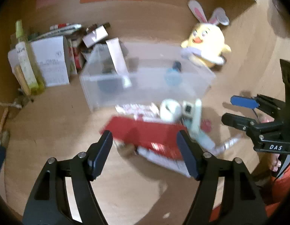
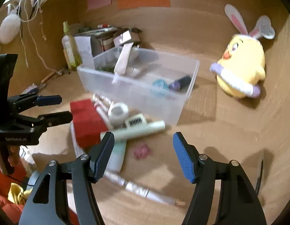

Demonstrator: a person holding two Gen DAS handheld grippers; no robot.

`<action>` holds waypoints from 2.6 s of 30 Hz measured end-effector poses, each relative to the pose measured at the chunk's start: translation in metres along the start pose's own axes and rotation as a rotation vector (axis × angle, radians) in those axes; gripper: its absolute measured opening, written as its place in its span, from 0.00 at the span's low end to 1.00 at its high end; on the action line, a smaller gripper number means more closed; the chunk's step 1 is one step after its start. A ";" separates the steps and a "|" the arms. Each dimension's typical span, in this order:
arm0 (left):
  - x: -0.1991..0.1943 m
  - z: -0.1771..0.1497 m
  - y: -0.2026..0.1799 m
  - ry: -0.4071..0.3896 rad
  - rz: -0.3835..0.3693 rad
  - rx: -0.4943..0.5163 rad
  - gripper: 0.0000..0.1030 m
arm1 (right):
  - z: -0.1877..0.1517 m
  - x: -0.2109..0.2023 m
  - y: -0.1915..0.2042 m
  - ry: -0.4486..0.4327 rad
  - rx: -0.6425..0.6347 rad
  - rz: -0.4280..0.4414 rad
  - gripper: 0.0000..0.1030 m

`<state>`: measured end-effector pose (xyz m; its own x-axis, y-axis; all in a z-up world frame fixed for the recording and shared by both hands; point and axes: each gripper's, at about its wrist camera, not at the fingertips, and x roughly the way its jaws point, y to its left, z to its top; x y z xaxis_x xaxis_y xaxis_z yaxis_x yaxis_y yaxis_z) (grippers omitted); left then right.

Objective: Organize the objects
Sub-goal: 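Grasp the white toothpaste tube with left gripper while right grasps clear pen, then lower the toothpaste tube and pen into the bin and open both grippers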

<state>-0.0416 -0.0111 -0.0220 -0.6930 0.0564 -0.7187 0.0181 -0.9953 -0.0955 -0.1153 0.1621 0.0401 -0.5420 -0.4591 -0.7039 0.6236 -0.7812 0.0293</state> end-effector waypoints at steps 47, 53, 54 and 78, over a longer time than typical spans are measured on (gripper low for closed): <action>0.009 -0.046 0.002 0.055 0.031 0.031 0.17 | -0.051 0.015 0.042 0.109 -0.110 0.132 0.40; 0.000 -0.054 0.002 0.050 0.021 0.039 0.16 | -0.050 0.017 0.050 0.110 -0.159 0.105 0.20; -0.001 -0.055 0.002 0.050 0.017 0.037 0.16 | -0.050 0.016 0.050 0.111 -0.156 0.112 0.13; -0.037 0.003 -0.011 -0.142 -0.077 -0.018 0.15 | 0.010 -0.028 0.029 -0.124 -0.002 0.065 0.10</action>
<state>-0.0185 -0.0021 0.0082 -0.7875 0.1197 -0.6046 -0.0273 -0.9868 -0.1598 -0.0879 0.1483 0.0679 -0.5654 -0.5577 -0.6076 0.6608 -0.7472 0.0709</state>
